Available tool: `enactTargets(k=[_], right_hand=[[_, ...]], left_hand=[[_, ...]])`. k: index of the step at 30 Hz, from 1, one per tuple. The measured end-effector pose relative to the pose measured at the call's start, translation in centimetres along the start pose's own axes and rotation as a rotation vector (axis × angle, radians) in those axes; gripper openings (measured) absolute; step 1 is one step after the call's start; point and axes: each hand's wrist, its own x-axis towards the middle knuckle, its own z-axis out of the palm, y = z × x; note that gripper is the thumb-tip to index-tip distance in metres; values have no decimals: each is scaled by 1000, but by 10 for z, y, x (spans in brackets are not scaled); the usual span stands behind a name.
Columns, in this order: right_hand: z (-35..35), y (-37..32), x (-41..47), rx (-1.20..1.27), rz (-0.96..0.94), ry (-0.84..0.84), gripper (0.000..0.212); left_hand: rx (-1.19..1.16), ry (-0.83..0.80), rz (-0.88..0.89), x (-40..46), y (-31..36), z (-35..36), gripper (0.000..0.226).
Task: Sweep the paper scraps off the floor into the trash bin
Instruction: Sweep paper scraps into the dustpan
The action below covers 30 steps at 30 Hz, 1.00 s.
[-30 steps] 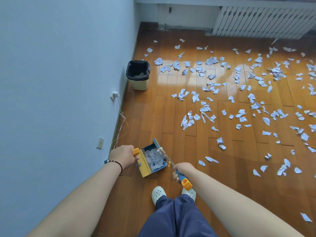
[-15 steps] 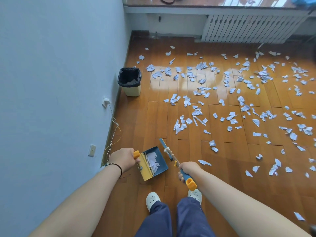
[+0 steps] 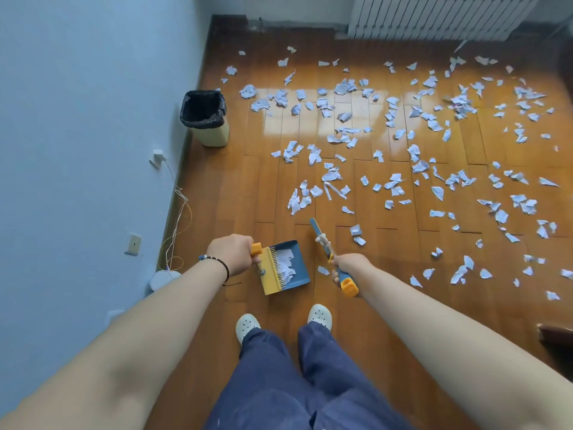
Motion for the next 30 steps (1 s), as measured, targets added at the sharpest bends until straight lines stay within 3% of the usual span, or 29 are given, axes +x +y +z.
enactTargets(k=[8, 15, 22, 30], right_hand=[[-74, 55, 20, 113, 62, 48, 17], [-52, 83, 23, 203, 66, -86, 12], [-46, 69, 12, 179, 69, -219, 8], [-71, 36, 5, 177, 2, -187, 18]], left_hand=[[-23, 29, -24, -3, 64, 9, 32], [-22, 35, -56, -1, 91, 24, 31], [-15, 47, -48, 9, 91, 18, 31], [-72, 80, -71, 17, 83, 0, 33]])
